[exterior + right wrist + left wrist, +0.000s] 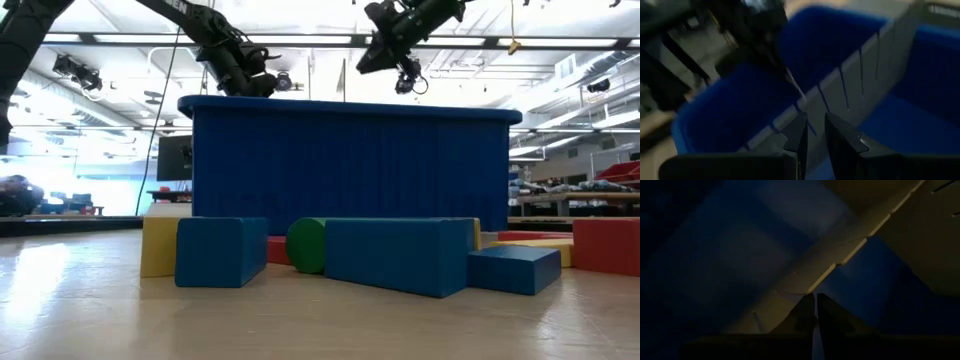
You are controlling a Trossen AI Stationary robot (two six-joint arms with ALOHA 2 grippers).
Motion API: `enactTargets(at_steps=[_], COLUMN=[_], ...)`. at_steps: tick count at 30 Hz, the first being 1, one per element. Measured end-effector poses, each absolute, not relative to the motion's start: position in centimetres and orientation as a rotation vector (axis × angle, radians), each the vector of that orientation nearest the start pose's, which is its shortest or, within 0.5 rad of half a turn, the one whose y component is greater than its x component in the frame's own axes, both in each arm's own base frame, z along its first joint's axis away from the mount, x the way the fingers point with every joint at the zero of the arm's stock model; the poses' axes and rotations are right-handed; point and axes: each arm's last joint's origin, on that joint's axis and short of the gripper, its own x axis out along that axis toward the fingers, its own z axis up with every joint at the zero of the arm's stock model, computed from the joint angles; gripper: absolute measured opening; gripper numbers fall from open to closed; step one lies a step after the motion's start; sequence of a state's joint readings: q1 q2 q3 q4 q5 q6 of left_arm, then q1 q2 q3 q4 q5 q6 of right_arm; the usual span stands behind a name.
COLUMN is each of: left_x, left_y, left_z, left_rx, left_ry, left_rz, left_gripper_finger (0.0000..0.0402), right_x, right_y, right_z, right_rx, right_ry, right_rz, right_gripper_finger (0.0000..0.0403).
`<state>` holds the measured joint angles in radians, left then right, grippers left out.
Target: Sort Items/Unsort Items
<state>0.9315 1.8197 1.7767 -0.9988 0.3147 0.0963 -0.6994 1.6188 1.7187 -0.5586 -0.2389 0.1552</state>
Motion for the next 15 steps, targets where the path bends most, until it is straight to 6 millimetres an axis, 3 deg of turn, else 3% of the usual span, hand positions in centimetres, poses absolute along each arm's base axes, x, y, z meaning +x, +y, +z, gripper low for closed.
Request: enactTargets(at_steps=[6,12,15], left_x=[24.3,24.5,24.5], left_y=[30.1,30.3,30.3], left_z=[32.1,32.2,32.2], left_rx=[-0.519,-0.507,-0.511], left_ry=[0.888,0.854,0.857], left_rz=[0.505,0.525,0.524], left_gripper_finger=[0.0007,0.0005,0.0003], right_x=[29.9,33.1,34.0], right_y=[-21.5,-23.3,-24.6], right_z=[42.7,39.6,38.4], right_rx=[0.339,0.232,0.178], right_ry=[0.158,0.179,0.177], right_rz=[-0.357,-0.363,-0.372], right_gripper_finger=[0.0064,0.0010,0.0006])
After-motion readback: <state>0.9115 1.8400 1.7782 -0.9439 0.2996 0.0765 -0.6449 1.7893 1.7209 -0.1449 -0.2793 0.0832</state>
